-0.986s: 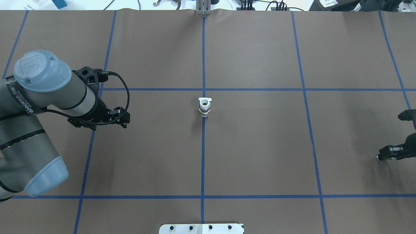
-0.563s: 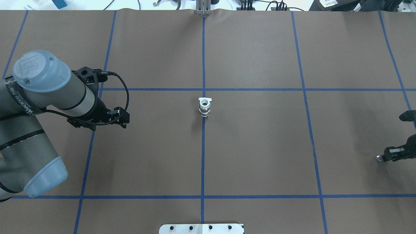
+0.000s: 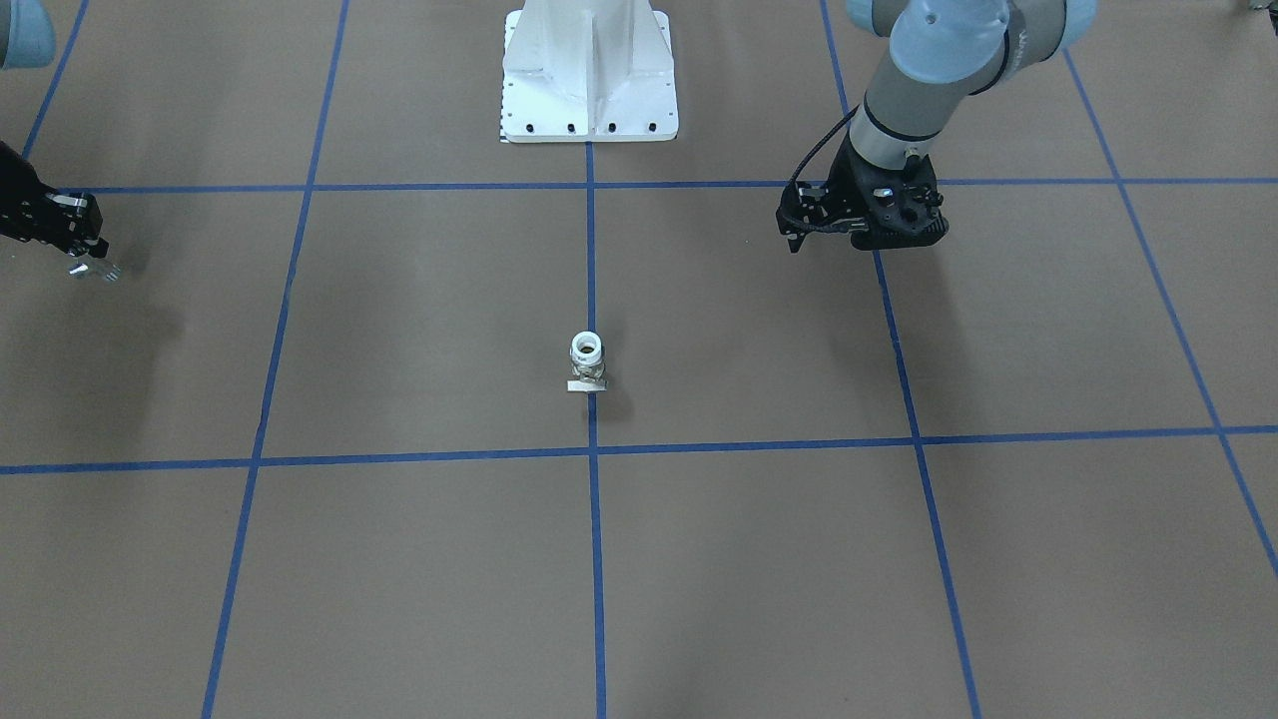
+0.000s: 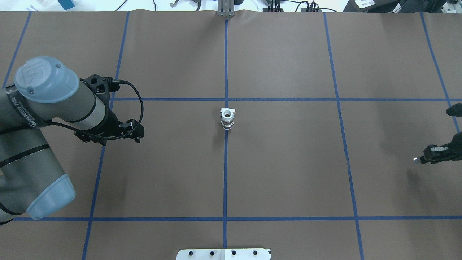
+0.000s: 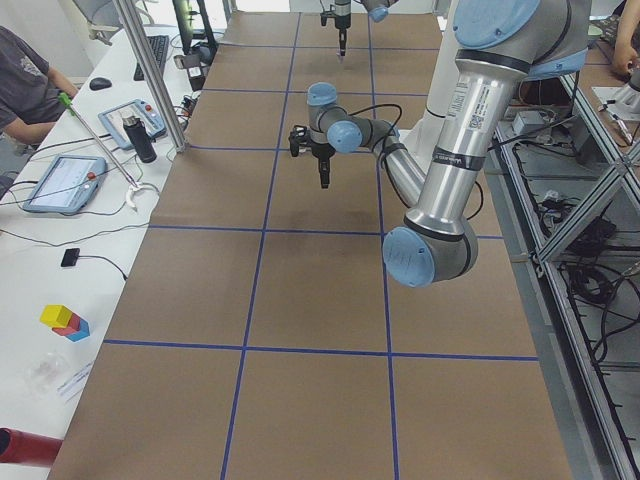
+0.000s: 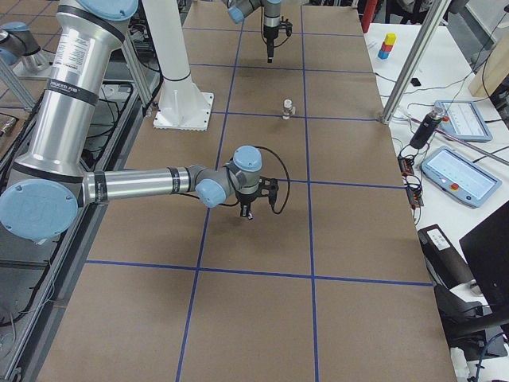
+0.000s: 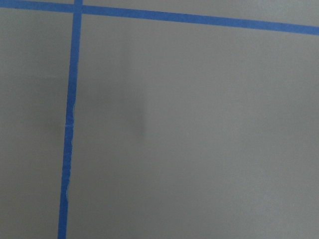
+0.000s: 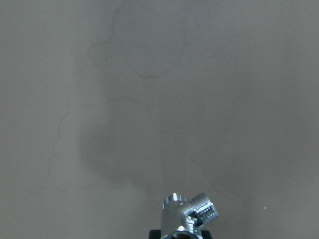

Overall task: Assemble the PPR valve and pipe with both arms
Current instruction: 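Grasp the chrome threaded fitting with the right gripper, then carry the fitting with the right gripper above the standing valve, then lower the fitting with the right gripper and press it into the valve socket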

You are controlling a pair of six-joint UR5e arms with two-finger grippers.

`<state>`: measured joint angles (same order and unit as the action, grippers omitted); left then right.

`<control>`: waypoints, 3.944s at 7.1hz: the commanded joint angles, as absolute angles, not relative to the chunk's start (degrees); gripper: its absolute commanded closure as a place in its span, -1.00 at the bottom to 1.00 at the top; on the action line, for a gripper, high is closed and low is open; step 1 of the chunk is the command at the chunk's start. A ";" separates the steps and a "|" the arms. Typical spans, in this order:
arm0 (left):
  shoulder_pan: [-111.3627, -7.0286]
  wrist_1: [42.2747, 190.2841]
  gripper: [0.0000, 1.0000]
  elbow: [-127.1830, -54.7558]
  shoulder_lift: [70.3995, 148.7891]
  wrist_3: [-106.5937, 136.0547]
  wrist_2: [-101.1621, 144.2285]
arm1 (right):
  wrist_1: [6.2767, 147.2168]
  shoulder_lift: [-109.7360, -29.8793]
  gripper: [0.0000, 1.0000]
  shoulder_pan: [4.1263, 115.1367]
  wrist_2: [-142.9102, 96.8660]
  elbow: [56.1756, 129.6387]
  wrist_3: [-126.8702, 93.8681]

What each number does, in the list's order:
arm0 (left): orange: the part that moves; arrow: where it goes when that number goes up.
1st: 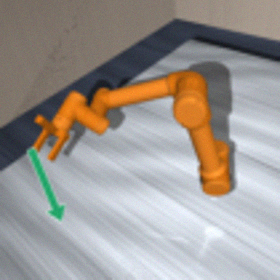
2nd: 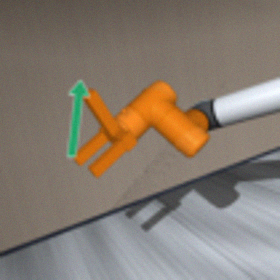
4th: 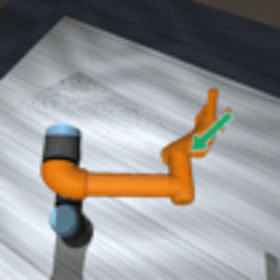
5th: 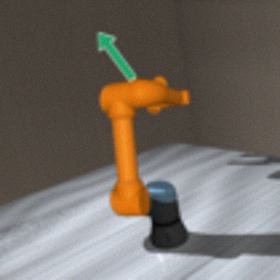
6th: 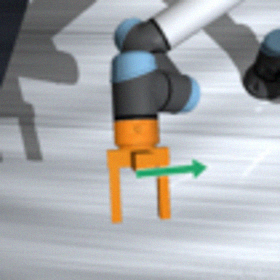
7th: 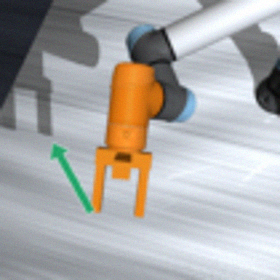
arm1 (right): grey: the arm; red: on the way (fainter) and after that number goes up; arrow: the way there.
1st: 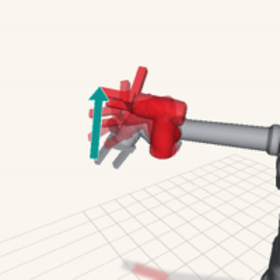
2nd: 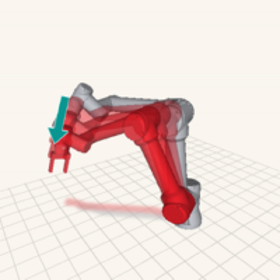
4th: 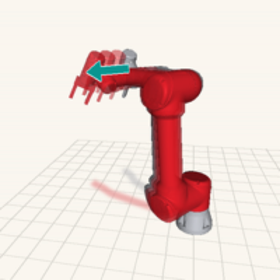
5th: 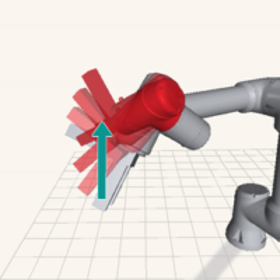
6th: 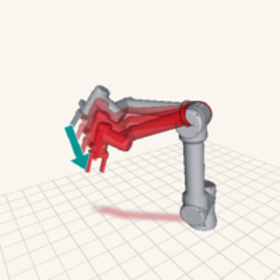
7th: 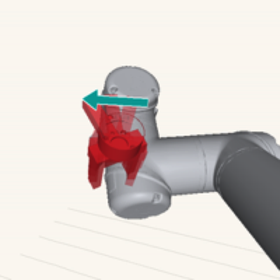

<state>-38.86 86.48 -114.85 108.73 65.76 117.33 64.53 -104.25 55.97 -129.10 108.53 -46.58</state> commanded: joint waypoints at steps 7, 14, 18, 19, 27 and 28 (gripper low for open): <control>-39.46 86.66 -0.99 -115.31 105.13 65.39 117.51 | 113.39 -48.04 1.00 46.35 -126.21 102.43 -69.38; -40.34 87.01 -0.99 -114.70 105.29 65.74 117.33 | 99.14 -33.40 1.00 39.21 -122.97 81.21 -83.23; -40.25 87.10 -0.99 -113.99 105.38 65.57 117.25 | 99.14 -33.57 1.00 37.97 -121.64 81.21 -84.46; -40.17 87.10 -0.99 -113.99 105.38 65.57 117.25 | 99.14 -33.75 1.00 37.97 -121.64 81.21 -84.46; -40.08 87.10 -0.99 -114.08 105.56 65.57 117.25 | 97.12 -33.84 1.00 37.62 -121.55 79.63 -84.37; -40.08 87.10 -0.99 -114.08 105.56 65.57 117.25 | 97.12 -33.84 1.00 37.62 -121.55 79.72 -84.55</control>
